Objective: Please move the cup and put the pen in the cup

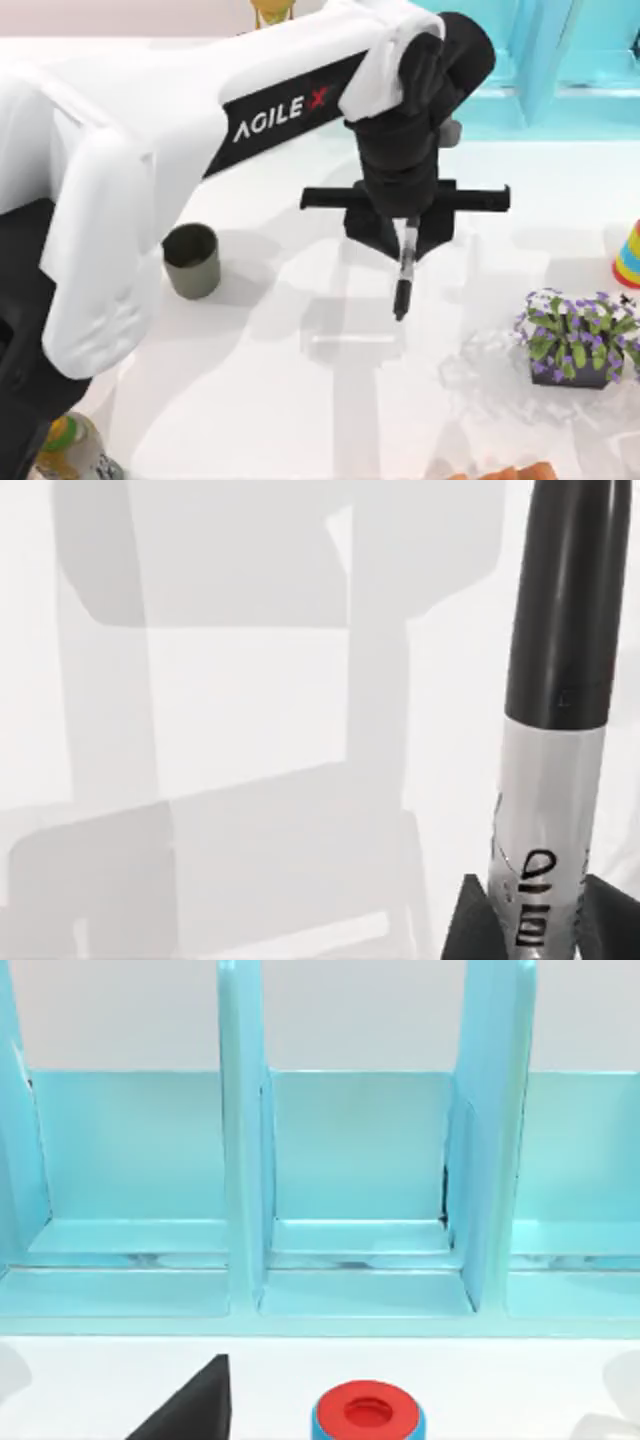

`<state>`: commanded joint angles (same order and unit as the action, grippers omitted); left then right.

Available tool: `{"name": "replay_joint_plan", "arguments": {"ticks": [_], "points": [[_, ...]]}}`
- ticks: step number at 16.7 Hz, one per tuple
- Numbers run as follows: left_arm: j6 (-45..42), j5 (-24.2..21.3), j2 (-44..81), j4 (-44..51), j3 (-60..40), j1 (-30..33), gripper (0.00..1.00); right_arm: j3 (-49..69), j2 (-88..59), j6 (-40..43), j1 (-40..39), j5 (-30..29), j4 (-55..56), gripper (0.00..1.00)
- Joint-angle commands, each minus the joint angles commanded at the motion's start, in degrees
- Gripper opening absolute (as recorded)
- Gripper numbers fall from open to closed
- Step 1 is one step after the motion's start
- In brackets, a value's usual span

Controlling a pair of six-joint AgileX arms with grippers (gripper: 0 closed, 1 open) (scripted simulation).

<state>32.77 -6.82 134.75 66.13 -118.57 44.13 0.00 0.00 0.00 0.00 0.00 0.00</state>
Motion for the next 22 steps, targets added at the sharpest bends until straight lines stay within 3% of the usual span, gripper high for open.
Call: {"name": "replay_joint_plan", "arguments": {"ticks": [5,13,17,22], "points": [[3.5,0.6,-9.9,1.7,8.4,3.5,0.0,0.0,0.0,0.0,0.0,0.0,0.0,1.0],[3.4,0.9,-10.8,0.1,10.1,3.3,0.0,0.0,0.0,0.0,0.0,0.0,0.0,1.0],[1.7,2.7,-15.2,-10.2,18.3,1.9,0.0,0.0,0.0,0.0,0.0,0.0,0.0,1.0],[-2.4,6.0,-25.2,-33.9,36.9,-1.7,0.0,0.0,0.0,0.0,0.0,0.0,0.0,1.0]]}}
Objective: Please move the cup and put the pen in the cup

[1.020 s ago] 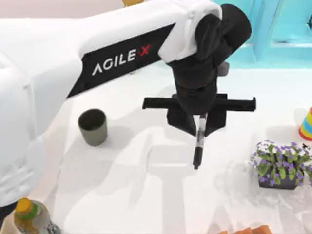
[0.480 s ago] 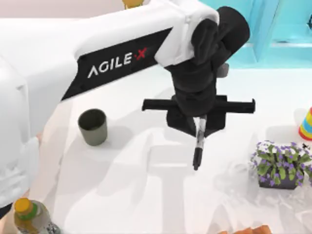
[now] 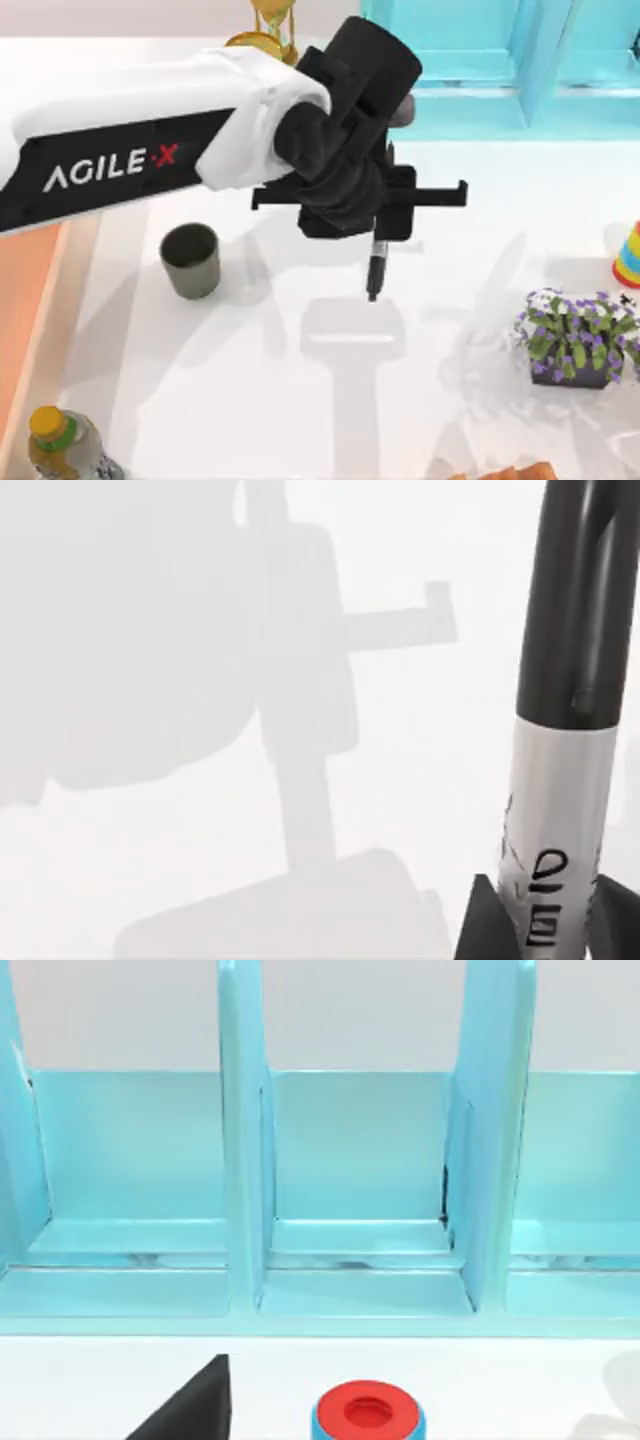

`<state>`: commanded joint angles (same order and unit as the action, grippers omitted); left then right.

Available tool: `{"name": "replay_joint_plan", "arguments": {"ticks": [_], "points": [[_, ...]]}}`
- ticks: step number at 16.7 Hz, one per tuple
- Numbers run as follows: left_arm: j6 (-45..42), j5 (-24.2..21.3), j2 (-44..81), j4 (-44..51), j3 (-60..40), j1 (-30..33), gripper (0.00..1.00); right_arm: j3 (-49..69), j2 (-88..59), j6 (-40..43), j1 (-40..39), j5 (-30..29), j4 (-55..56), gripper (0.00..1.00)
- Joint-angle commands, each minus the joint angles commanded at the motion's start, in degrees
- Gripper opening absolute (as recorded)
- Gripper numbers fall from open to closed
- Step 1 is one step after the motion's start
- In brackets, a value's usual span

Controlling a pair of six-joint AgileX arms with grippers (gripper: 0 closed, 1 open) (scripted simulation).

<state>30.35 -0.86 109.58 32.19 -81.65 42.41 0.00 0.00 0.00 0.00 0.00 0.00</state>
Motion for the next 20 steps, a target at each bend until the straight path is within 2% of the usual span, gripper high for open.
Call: {"name": "replay_joint_plan", "arguments": {"ticks": [11,16,20], "points": [[-16.9,4.0,-30.0,-55.7,45.5,-11.3,0.0,0.0,0.0,0.0,0.0,0.0,0.0,1.0],[-24.9,3.6,-41.9,-72.8,59.9,-16.1,0.0,0.0,0.0,0.0,0.0,0.0,0.0,1.0],[-29.4,2.7,-48.0,-80.5,66.6,-18.7,0.0,0.0,0.0,0.0,0.0,0.0,0.0,1.0]]}}
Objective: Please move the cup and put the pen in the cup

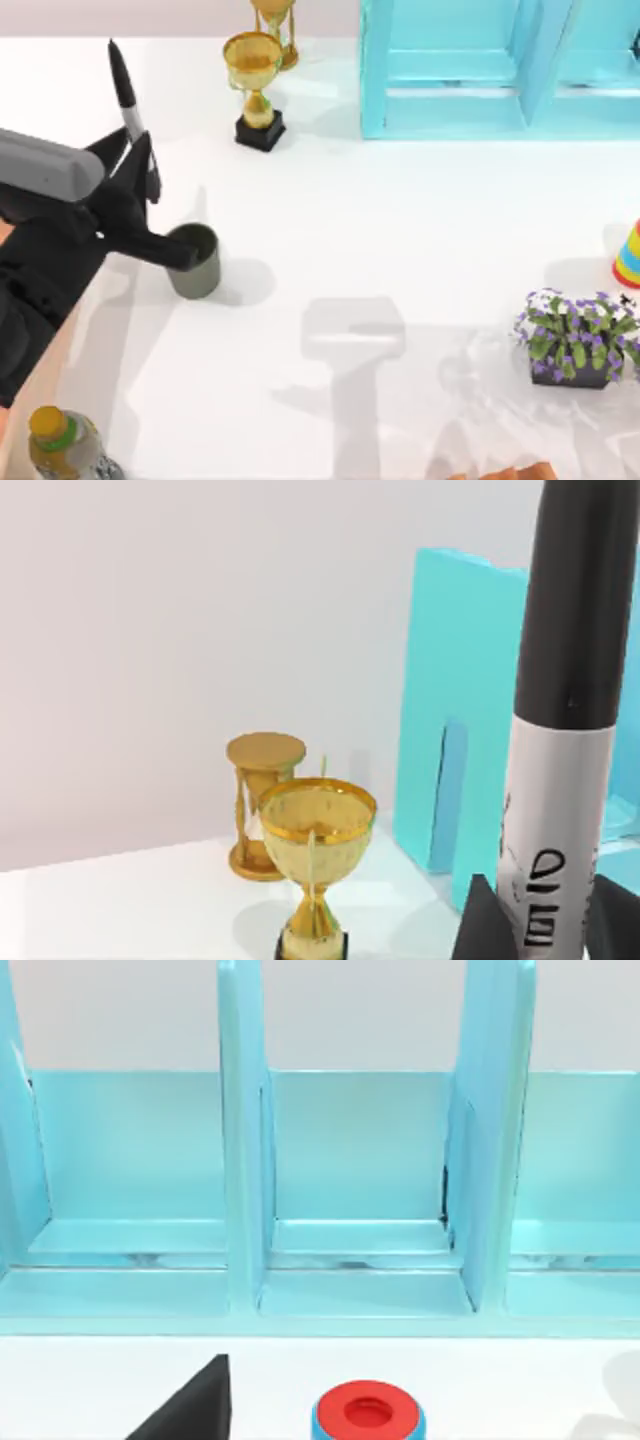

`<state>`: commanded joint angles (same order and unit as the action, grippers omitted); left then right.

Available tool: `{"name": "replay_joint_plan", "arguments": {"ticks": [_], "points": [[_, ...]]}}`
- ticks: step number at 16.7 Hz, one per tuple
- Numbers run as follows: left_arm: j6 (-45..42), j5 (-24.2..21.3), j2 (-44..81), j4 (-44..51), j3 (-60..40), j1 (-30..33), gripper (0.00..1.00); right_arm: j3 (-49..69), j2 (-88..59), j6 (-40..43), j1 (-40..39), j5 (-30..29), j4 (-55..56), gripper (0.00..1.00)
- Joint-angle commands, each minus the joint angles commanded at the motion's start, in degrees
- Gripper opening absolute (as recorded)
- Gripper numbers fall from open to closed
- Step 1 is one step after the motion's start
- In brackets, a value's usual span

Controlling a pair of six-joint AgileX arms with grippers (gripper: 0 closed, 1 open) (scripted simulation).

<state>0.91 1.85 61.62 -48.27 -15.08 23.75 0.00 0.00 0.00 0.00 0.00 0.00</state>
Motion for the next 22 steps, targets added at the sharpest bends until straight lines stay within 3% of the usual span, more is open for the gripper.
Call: {"name": "replay_joint_plan", "arguments": {"ticks": [10,18,22], "points": [[-1.7,-0.4,-1.1,-2.5,1.9,-0.7,0.0,0.0,0.0,0.0,0.0,0.0,0.0,1.0],[-1.6,-0.9,15.1,-14.8,-2.1,-1.1,0.0,0.0,0.0,0.0,0.0,0.0,0.0,1.0],[-1.7,-1.0,16.9,-16.2,-2.7,-1.3,0.0,0.0,0.0,0.0,0.0,0.0,0.0,1.0]]}}
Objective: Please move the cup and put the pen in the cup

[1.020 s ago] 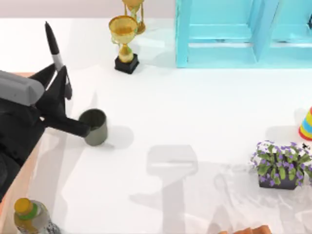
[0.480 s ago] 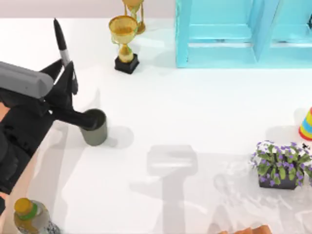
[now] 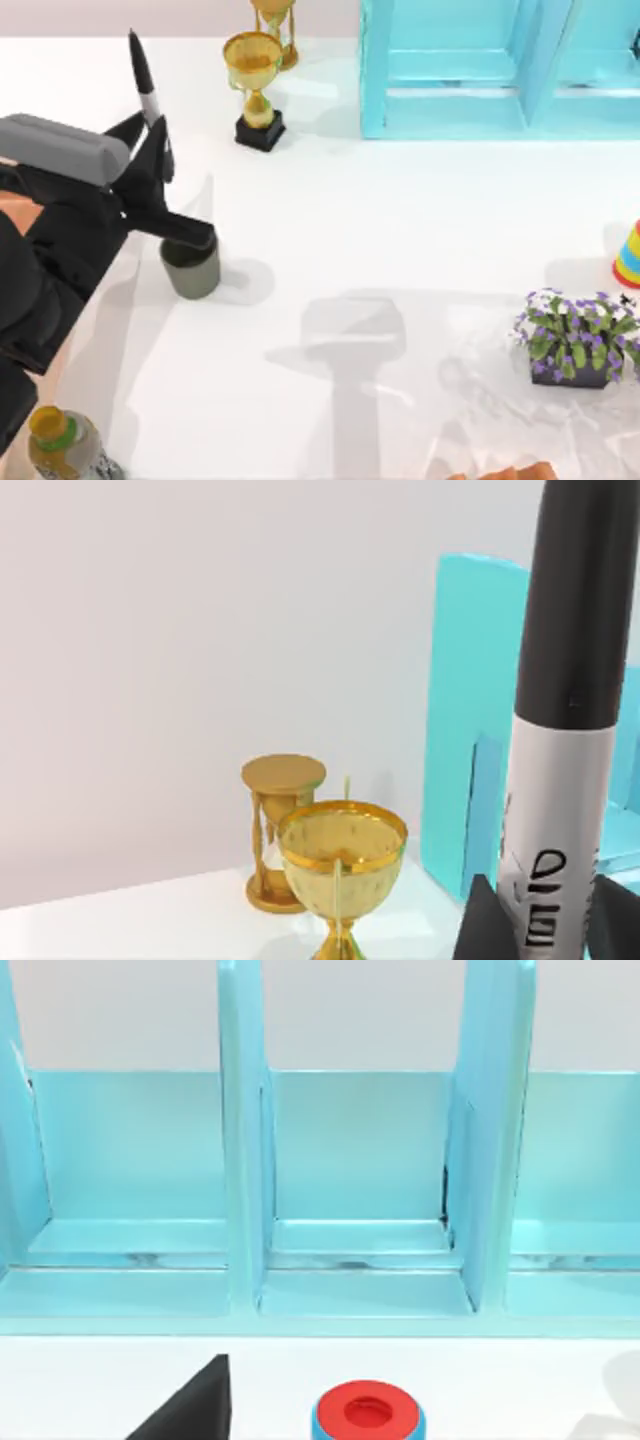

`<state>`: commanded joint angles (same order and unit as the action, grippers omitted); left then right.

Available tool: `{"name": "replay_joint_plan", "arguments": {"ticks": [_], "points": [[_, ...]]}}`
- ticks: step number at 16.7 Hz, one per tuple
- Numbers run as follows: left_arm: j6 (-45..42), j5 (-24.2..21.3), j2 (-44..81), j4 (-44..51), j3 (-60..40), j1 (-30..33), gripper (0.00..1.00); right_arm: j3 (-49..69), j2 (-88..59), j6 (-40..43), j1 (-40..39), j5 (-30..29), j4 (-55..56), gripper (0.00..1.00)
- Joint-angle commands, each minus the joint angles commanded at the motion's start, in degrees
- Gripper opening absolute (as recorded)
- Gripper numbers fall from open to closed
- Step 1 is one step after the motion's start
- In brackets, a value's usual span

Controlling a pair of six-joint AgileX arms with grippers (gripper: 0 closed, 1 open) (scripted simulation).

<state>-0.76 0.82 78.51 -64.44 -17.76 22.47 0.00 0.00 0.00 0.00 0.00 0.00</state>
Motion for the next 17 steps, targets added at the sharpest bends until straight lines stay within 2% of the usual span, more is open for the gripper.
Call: {"name": "replay_joint_plan", "arguments": {"ticks": [2,15,17], "points": [[0.0,0.0,0.0,0.0,0.0,0.0,0.0,0.0,0.0,0.0,0.0,0.0,0.0,1.0],[0.0,0.0,0.0,0.0,0.0,0.0,0.98,0.0,0.0,0.0,0.0,0.0,0.0,1.0],[0.0,0.0,0.0,0.0,0.0,0.0,1.0,0.0,0.0,0.0,0.0,0.0,0.0,1.0]]}}
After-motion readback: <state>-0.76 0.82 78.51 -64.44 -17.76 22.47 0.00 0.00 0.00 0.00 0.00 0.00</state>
